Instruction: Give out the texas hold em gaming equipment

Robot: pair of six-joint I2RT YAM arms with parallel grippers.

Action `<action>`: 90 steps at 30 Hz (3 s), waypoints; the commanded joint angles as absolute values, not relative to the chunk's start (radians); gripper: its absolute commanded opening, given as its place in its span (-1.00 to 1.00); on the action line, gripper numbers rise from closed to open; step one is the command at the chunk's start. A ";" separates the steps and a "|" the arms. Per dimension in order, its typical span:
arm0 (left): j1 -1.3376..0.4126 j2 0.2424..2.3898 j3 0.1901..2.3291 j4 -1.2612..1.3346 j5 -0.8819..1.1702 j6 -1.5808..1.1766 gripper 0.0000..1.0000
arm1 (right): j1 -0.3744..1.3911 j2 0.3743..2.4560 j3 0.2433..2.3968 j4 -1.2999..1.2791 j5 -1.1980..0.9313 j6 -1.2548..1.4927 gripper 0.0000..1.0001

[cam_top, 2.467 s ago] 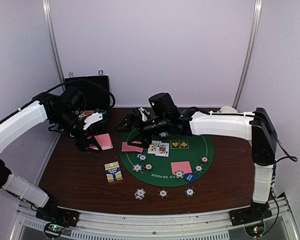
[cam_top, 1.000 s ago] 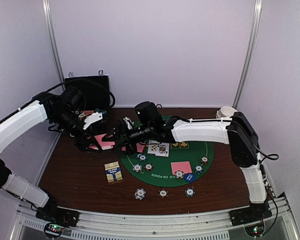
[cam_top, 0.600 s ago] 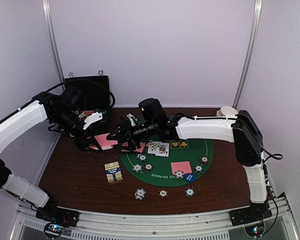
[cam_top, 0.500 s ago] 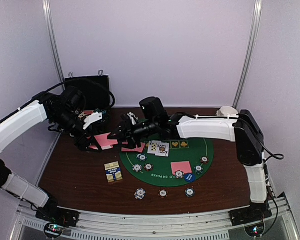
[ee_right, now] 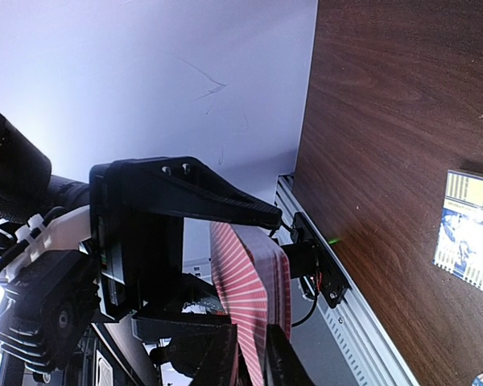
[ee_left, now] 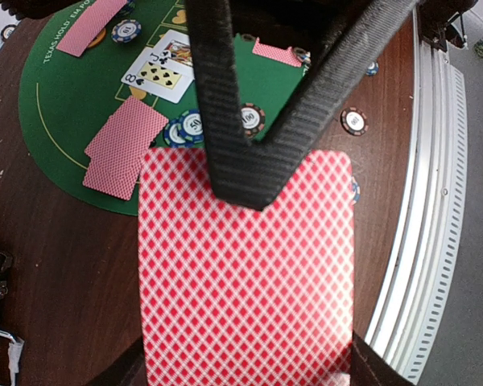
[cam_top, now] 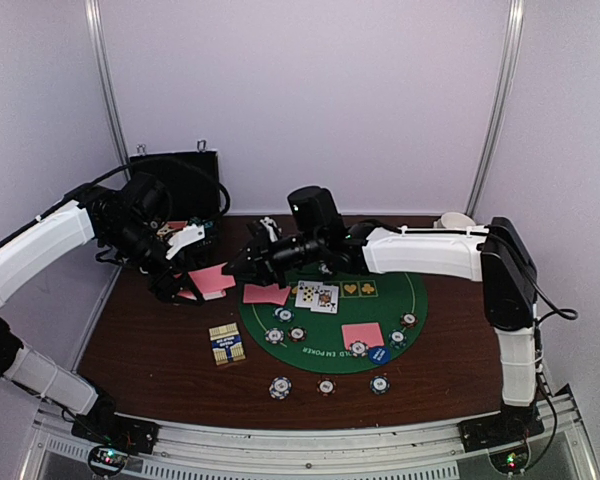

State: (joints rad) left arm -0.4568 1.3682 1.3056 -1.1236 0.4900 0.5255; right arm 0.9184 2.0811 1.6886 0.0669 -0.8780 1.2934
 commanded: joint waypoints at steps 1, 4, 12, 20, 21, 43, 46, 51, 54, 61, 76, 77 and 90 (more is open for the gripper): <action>-0.448 1.359 1.337 -1.103 0.508 0.526 -1.00 | 0.914 2.032 1.677 0.114 -0.899 1.318 -0.76; -0.448 1.360 1.339 -1.104 0.506 0.525 -1.00 | 0.914 2.033 1.667 0.121 -0.909 1.324 -0.82; -0.448 1.360 1.336 -1.103 0.502 0.526 -1.00 | 0.889 1.998 1.690 0.040 -0.922 1.265 -1.00; -0.448 1.354 1.332 -1.103 0.494 0.526 -1.00 | 0.779 1.934 1.820 -0.417 -0.869 0.943 -1.00; -0.448 1.354 1.332 -1.103 0.494 0.525 -1.00 | 0.762 1.932 1.857 -0.512 -0.844 0.874 -1.00; -0.448 1.357 1.332 -1.104 0.492 0.523 -1.00 | 0.928 2.040 1.821 -0.777 0.760 -0.344 -1.00; -0.448 1.355 1.332 -1.103 0.492 0.523 -1.00 | 0.943 2.027 1.706 -0.630 0.766 -0.443 -1.00; -0.448 1.352 1.332 -1.106 0.494 0.522 -1.00 | 0.962 2.047 1.577 -0.445 0.767 -0.572 -1.00; -0.448 1.351 1.330 -1.106 0.493 0.522 -1.00 | 0.963 2.072 1.542 -0.413 0.731 -0.582 -1.00; -0.448 1.353 1.333 -1.107 0.493 0.522 -1.00 | 0.969 2.116 1.478 -0.361 0.687 -0.582 -1.00; -0.448 1.362 1.348 -1.107 0.496 0.520 -1.00 | 0.984 2.134 1.465 -0.448 0.627 -0.525 -0.66; -0.448 1.363 1.349 -1.108 0.497 0.519 -1.00 | 0.985 2.132 1.465 -0.455 0.621 -0.517 -0.51; -0.448 1.371 1.362 -1.115 0.503 0.520 -1.00 | 0.981 1.997 1.481 -0.393 0.704 -0.384 0.88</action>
